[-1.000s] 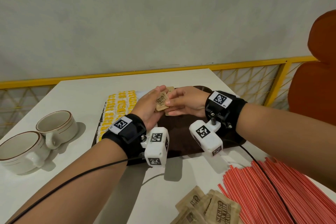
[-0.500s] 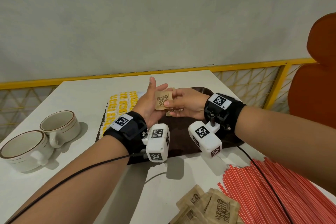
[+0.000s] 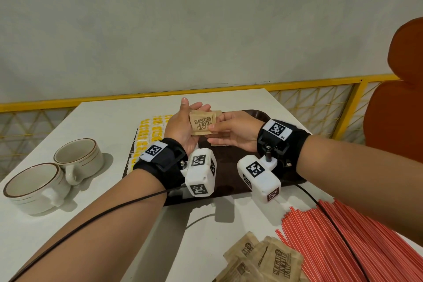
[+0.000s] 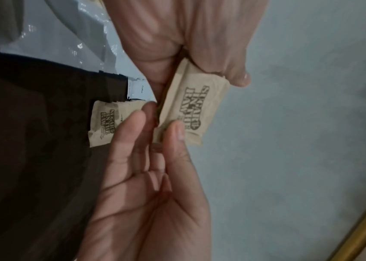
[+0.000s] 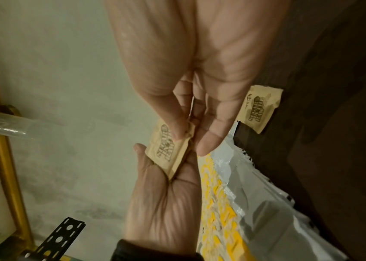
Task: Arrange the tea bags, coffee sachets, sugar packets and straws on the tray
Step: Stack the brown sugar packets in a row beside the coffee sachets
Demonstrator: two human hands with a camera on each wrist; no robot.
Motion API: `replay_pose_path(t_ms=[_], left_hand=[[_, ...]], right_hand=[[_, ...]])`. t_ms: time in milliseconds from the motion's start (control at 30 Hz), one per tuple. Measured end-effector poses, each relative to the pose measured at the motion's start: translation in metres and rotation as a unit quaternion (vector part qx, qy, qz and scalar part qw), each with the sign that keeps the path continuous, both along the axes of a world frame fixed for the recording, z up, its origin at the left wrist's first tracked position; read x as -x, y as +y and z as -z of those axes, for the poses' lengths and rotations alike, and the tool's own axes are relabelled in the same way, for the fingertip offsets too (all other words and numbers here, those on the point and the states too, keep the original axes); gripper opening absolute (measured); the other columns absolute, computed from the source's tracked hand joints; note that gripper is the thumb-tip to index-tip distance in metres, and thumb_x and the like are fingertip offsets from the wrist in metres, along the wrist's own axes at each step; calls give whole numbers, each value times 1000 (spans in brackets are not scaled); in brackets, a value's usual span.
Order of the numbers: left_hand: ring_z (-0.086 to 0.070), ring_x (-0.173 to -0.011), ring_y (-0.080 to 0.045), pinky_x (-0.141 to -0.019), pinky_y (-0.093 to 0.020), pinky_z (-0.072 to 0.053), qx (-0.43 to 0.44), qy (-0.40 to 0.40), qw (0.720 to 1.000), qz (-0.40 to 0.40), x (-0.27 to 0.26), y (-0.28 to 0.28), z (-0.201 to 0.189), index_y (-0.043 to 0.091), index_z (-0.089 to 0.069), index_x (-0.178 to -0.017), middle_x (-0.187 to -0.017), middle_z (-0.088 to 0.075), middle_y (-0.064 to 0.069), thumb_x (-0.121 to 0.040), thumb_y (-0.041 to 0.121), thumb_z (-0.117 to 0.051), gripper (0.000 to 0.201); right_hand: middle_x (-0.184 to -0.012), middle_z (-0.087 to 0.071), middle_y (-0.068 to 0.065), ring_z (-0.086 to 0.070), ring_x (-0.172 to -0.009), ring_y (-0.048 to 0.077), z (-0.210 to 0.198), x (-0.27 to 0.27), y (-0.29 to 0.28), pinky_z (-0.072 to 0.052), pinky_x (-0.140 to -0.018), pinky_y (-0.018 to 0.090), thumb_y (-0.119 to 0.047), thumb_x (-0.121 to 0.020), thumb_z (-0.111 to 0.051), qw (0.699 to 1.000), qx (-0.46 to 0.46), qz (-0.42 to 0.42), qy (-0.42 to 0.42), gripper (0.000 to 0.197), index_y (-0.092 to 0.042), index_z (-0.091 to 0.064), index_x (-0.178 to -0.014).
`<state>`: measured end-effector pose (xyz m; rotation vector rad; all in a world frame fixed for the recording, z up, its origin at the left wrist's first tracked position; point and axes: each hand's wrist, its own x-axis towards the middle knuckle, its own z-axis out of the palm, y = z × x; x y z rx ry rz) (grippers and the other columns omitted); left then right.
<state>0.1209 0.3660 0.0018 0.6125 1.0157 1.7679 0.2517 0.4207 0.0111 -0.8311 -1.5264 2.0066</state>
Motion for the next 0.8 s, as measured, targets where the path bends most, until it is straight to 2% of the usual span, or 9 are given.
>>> replay_pose_path(t_ms=[100,167,267,367,433,500,667,800], left_hand=[[-67,-96,-22,-67,-29,-58,4,18,1000,-2,2,0,0,5,-58,-111,-112,-67,-10,-103,33,-34,37],[-67,-89,-22,-69,-30,-57,21,45,999,15,1,-1,-1,6,-58,-113,-109,-68,-11,-103,31,-34,36],[-62,-80,-19,-71,-31,-49,77,112,990,37,1,-5,-1,11,-62,-108,-94,-66,-9,-103,30,-33,34],[-54,-69,-15,-56,-24,-45,110,215,969,44,7,-4,-3,9,-59,-104,-85,-61,-7,-100,15,-36,24],[-52,-60,-16,-47,-21,-45,118,267,955,57,11,-1,-5,10,-53,-91,-83,-60,-10,-97,5,-39,16],[-55,-60,-18,-48,-21,-48,140,308,938,69,14,4,-7,12,-48,-82,-81,-62,-13,-94,-1,-44,19],[-64,-58,-18,-56,-27,-57,209,350,905,124,10,23,-3,9,-54,-80,-79,-64,-14,-95,6,-54,15],[-63,-64,-19,-54,-25,-54,248,388,880,112,3,40,8,10,-56,-79,-85,-64,-15,-95,8,-53,16]], right_hand=[[-99,-67,17,-68,-91,26,0,1,-3,-60,-77,34,8,-88,-57,999,7,10,34,22,-6,-49,-74],[-96,-67,18,-69,-86,27,-1,2,-4,-60,-74,33,10,-88,-57,998,-4,28,48,21,-5,-51,-74],[-96,-67,21,-70,-84,28,-4,2,-1,-61,-69,30,11,-87,-58,997,-23,72,30,20,-4,-51,-75],[-97,-68,22,-70,-87,29,-5,-4,6,-60,-67,28,11,-88,-57,993,-22,112,14,21,-4,-50,-76],[-97,-68,21,-70,-87,28,-3,-9,11,-60,-66,27,12,-88,-56,993,-14,121,7,21,-4,-49,-77],[-98,-68,20,-70,-87,28,1,-15,15,-59,-65,26,11,-88,-57,993,-16,117,-21,19,-4,-50,-78],[-76,-65,12,-65,-68,17,18,-25,25,-57,-62,23,7,-86,-63,976,-80,138,-145,21,-6,-51,-73],[-81,-65,17,-65,-76,23,33,-26,37,-55,-63,23,9,-83,-65,967,-82,163,-176,23,-4,-53,-68]])
